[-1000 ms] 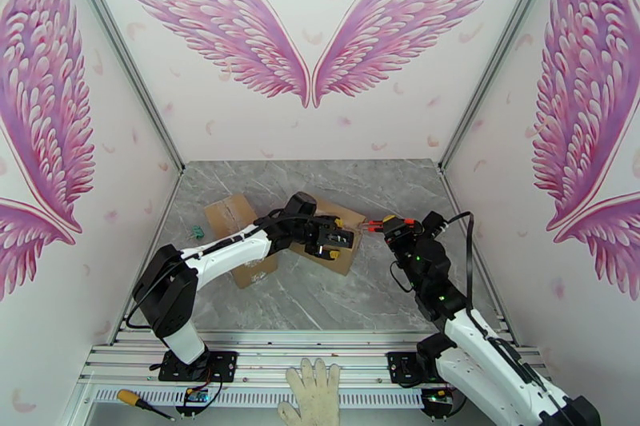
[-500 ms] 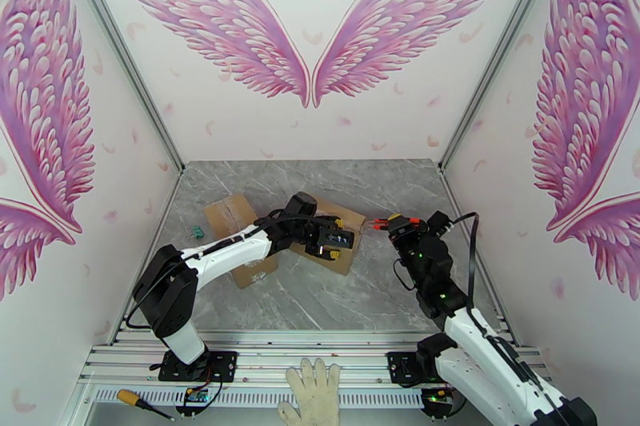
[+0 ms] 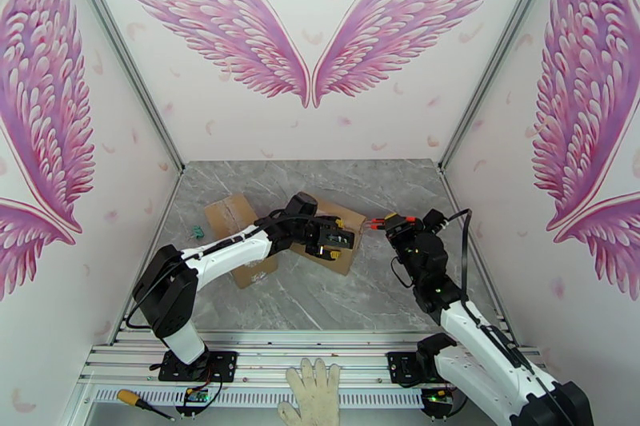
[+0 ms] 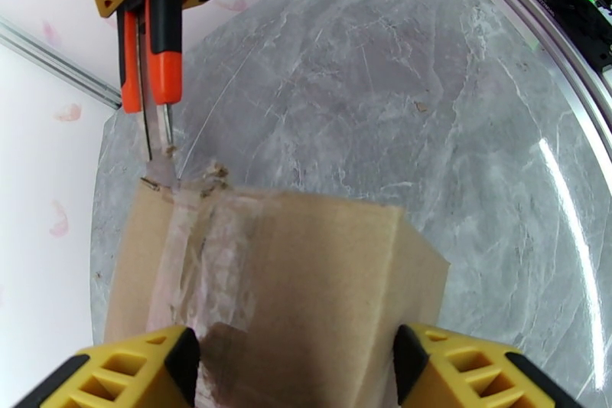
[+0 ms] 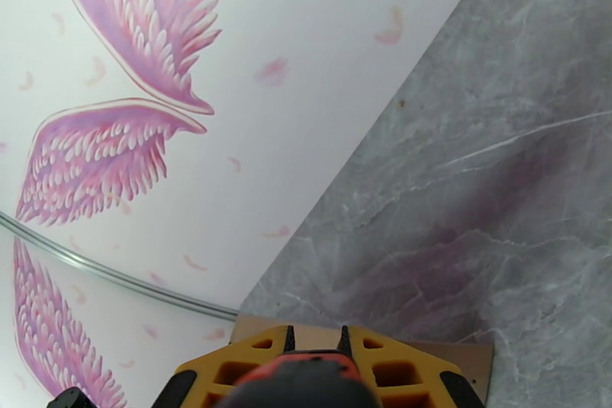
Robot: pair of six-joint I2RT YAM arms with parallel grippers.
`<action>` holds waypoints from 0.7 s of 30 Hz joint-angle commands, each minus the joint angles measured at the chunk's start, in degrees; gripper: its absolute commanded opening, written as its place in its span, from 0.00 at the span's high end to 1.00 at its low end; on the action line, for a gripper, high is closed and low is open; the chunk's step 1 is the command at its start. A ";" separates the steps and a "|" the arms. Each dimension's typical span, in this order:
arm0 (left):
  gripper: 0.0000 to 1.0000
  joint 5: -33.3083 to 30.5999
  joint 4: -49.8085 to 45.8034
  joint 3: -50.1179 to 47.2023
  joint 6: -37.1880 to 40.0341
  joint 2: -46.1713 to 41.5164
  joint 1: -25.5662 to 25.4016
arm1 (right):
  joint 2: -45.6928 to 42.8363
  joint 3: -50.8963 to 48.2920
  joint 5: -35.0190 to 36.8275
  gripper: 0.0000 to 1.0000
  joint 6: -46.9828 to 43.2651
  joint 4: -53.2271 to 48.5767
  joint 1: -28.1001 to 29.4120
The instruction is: Unpack the express box
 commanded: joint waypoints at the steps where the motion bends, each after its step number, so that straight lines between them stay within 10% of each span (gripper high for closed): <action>1: 0.28 0.09 0.68 1.36 -0.83 1.12 -0.27 | 1.00 1.27 -1.58 1.00 0.08 2.23 -0.52; 21: 0.27 -2.48 2.84 2.30 -1.66 2.18 -0.27 | 0.76 -0.58 -5.70 1.00 3.89 -2.06 -0.79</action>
